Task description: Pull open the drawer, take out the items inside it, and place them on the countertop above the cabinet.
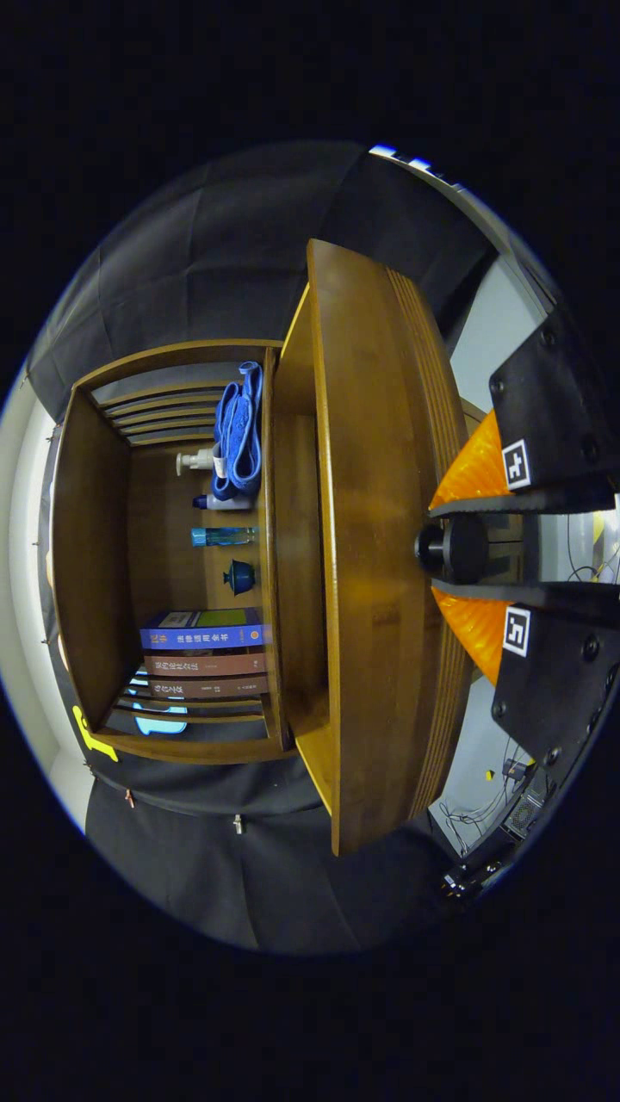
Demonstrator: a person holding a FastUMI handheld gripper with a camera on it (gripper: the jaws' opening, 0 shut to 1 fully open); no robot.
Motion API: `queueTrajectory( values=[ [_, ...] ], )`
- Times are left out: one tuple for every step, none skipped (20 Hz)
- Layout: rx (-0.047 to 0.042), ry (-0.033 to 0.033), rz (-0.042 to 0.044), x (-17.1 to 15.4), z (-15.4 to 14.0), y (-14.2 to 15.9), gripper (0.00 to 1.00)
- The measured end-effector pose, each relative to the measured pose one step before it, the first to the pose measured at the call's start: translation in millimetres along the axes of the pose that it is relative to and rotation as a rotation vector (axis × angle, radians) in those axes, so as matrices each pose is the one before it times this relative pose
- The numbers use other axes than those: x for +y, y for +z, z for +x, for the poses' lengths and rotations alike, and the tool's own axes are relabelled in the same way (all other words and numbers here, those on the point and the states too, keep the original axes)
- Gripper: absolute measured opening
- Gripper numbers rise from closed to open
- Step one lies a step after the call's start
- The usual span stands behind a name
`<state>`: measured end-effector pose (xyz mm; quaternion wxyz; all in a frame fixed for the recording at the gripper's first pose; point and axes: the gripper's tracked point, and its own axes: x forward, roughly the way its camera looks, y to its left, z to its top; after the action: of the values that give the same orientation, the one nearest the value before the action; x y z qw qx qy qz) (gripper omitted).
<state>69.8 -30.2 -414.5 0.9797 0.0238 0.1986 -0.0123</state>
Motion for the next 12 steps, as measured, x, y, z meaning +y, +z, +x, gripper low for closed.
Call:
queueTrajectory(
  values=[
    [0.00236, 0.00354, -0.00221, 0.50, -1.86, 0.42, 0.35],
    [0.00180, 0.00255, -0.00311, -0.28, -1.90, -1.08, 0.35],
    [-0.00214, 0.00132, -0.00916, -0.28, -0.83, -0.42, 0.35],
    [-0.00060, 0.00061, -0.01270, 0.01, 0.31, -0.85, 0.35],
    [-0.00063, -0.00351, -0.01206, -0.14, -0.71, -0.59, 0.35],
    [0.00195, -0.00056, -0.01456, 0.56, 0.52, -0.59, 0.35],
    [0.00573, 0.00091, -0.01179, 0.82, 1.74, -0.86, 0.36],
    [0.00119, 0.00066, 0.00130, -0.65, -2.21, 0.50, 0.39],
    [0.00348, 0.00314, 0.00589, 0.64, 0.57, -1.38, 0.44],
    [0.00415, -0.00265, 0.00752, -0.35, -0.66, -0.85, 0.45],
    [0.00888, 0.00086, 0.00788, -0.12, -1.18, -1.70, 0.49],
    [0.00979, 0.00424, 0.00847, 1.09, -0.15, -2.27, 0.52]
  ],
)
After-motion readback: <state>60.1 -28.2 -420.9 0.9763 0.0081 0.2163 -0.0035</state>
